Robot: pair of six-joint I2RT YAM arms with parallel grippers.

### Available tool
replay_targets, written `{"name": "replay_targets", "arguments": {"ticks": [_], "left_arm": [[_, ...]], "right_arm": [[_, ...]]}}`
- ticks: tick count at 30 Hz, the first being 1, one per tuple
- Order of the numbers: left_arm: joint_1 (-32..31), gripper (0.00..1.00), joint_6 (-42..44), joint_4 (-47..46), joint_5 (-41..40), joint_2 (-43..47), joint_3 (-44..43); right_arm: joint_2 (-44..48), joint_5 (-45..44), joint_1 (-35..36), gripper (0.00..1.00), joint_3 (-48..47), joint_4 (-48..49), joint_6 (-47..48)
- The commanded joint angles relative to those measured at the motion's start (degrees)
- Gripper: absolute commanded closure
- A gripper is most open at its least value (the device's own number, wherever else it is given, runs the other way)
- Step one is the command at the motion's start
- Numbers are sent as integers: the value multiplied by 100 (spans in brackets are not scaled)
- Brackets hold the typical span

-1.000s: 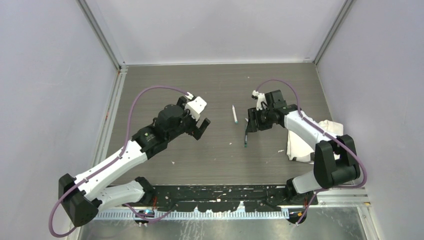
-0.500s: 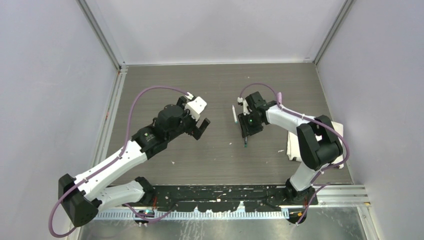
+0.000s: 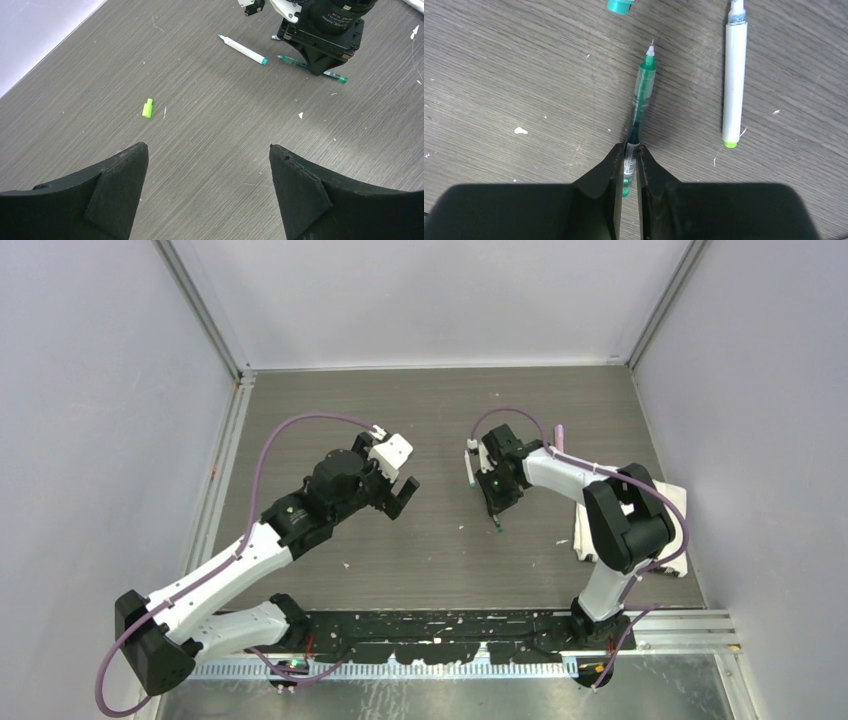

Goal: Insert the pens into the pen caps
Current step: Pick up the pen from the center of the board.

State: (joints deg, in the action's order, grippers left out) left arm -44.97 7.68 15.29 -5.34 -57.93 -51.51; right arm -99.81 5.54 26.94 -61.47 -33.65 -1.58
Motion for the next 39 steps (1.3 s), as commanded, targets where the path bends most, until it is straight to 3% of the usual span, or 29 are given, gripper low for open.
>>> {"name": "replay_targets", "arguments": {"ticks": [1, 11, 17, 22, 39], "left_arm": [[23, 9, 50, -190, 86, 141, -65], [23, 10, 68, -201, 87, 190, -54], [23, 10, 37, -208, 173, 168, -45], [23, 10, 47, -226, 149, 168, -34], [24, 8, -281, -275, 276, 162, -72]], "right_arm": [[-104, -87, 5, 82, -163, -192, 135], [-590, -3, 10, 74, -444, -751, 600], [-432, 136, 7, 95, -452, -752, 638], [-88, 400, -23, 99, -469, -650, 713], [1496, 3378, -1079, 99, -289, -652, 1266]]}}
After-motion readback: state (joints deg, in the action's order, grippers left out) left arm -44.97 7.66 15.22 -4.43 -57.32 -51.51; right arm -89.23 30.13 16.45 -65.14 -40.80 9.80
